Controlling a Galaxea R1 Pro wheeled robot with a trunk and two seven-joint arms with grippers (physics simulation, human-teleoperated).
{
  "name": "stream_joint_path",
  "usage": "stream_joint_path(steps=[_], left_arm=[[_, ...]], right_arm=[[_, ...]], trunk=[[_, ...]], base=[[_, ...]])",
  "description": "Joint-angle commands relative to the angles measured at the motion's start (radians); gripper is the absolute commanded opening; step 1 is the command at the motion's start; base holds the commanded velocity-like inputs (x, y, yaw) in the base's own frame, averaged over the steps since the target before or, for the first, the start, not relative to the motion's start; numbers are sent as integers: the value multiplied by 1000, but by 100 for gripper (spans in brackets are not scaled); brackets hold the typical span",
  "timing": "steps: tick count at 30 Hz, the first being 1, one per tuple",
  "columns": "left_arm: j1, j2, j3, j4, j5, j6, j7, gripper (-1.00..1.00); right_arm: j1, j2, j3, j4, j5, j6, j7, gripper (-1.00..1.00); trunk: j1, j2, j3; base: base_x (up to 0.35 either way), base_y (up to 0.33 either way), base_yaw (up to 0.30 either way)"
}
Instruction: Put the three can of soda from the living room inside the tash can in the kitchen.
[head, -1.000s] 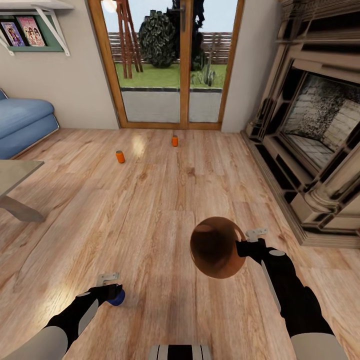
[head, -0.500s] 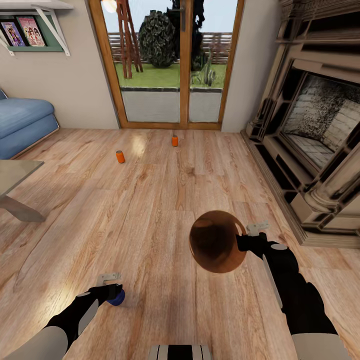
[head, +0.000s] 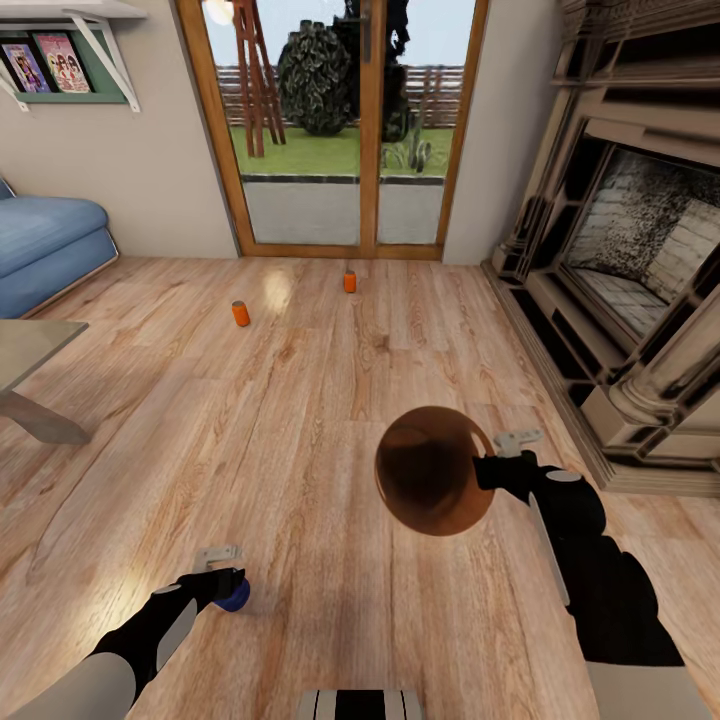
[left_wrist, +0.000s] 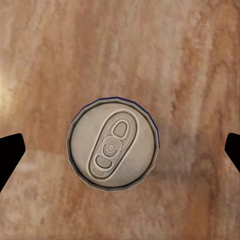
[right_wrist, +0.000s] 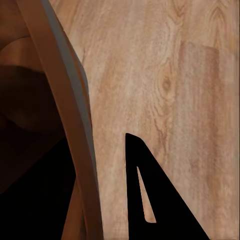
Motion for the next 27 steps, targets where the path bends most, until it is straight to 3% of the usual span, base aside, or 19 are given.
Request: stream_joint_path(steps=[1, 9, 27], left_arm=[[0, 0, 0, 0, 0, 0, 0, 100], [-1, -1, 0, 1, 0, 2, 0, 100], [0, -2, 0, 0, 0, -1, 0, 100]], right_arm=[[0, 0, 2, -8, -15, 10, 0, -100], [0, 0, 28, -20, -15, 23, 1, -100], [1, 0, 37, -21, -15, 26, 1, -100]], trunk=[[0, 0, 0], [0, 0, 0], [0, 0, 0]], base=[[0, 0, 0], [104, 26, 0], [65, 8, 0]])
